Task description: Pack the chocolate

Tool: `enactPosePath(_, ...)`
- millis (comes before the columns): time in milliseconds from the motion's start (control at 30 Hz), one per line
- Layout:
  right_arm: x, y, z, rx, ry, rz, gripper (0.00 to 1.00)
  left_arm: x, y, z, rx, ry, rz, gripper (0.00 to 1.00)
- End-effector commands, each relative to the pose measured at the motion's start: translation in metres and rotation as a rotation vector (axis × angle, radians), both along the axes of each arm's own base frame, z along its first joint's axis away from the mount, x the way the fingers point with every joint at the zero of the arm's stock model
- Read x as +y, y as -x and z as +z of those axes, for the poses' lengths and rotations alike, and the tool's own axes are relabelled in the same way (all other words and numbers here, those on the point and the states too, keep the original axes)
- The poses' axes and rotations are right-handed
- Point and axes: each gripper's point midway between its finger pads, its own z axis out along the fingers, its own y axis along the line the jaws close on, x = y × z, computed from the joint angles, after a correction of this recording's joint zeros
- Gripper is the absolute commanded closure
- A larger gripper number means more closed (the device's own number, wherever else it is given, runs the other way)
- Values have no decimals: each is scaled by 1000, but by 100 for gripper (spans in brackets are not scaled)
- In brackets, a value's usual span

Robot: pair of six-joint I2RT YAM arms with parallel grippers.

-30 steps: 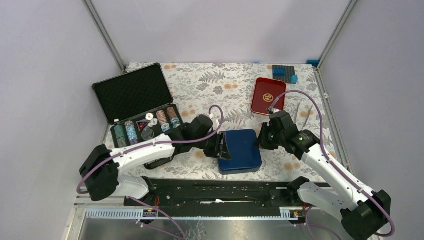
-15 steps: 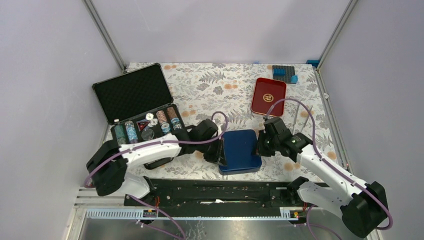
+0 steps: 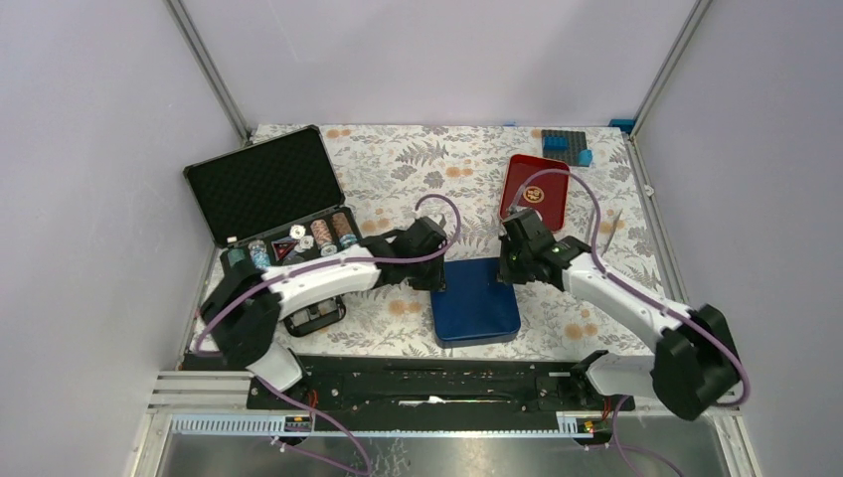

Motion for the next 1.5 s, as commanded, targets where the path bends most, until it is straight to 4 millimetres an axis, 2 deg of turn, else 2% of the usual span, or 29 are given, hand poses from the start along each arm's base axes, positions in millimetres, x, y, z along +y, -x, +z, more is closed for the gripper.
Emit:
enactPosePath(0, -9, 2, -46, 80, 116, 24, 100, 10, -19, -50, 12, -120, 55, 89)
enactPosePath(33, -10, 5, -48, 97, 124, 30, 100, 13, -16, -61, 42, -139, 49, 90)
enactPosePath(100, -6, 0, -35, 60, 100, 33, 100, 14, -16, -60, 48, -152, 35, 91)
enactPosePath(267, -2, -33, 34, -151, 72, 21, 98, 4, -47, 21, -135, -77, 44, 87)
enactPosePath(333, -6, -43, 48, -192, 104, 17, 98, 3, -56, 45, -188, -56, 59, 85)
enactPosePath(400, -12, -51, 54, -223, 149, 6, 97, 5, -63, 56, -219, -52, 76, 84)
enactPosePath(500, -16, -56, 49, -219, 171, 1, 97, 9, -68, 46, -211, -78, 86, 83)
enactPosePath(600, -15, -52, 23, -170, 176, 10, 97, 12, -71, 27, -193, -114, 92, 84)
enactPosePath(700, -16, -41, -15, -97, 187, 23, 97, 18, -69, -5, -158, -154, 93, 84)
enactPosePath(800, -20, -33, -44, -20, 220, 33, 97, 22, -61, -48, -87, -206, 74, 85)
enactPosePath(833, -19, -31, -46, 0, 226, 38, 98, 22, -59, -57, -65, -222, 66, 85)
enactPosePath(900, -18, -34, -36, 0, 224, 38, 98, 21, -57, -61, -40, -241, 49, 87)
enactPosePath(967, -16, -43, -8, -70, 205, 24, 98, 20, -61, -44, -65, -234, 41, 87)
enactPosePath(1033, -15, -55, 30, -172, 181, 6, 95, 20, -68, -12, -134, -208, 51, 85)
enactPosePath(1067, -17, -60, 50, -223, 173, -9, 92, 20, -73, 9, -176, -188, 60, 84)
enactPosePath(1100, -19, -66, 69, -272, 169, -23, 83, 21, -77, 31, -218, -171, 71, 83)
enactPosePath(1167, -28, -75, 104, -361, 185, -66, 44, 24, -82, 71, -294, -130, 89, 79)
enactPosePath(1200, -34, -80, 120, -401, 198, -97, 24, 26, -84, 90, -331, -110, 100, 73)
enactPosePath(1233, -42, -84, 133, -433, 214, -125, 9, 30, -85, 110, -372, -88, 111, 65)
enactPosePath(1267, -52, -88, 145, -461, 230, -156, 2, 35, -85, 128, -413, -68, 124, 53)
enactPosePath(1333, -83, -99, 160, -484, 244, -249, 0, 46, -85, 161, -488, -33, 158, 16)
enactPosePath(1367, -100, -103, 164, -481, 234, -300, 0, 53, -85, 174, -521, -24, 177, 4)
enactPosePath(1467, -141, -108, 164, -463, 198, -446, 0, 82, -84, 205, -627, -27, 254, 1)
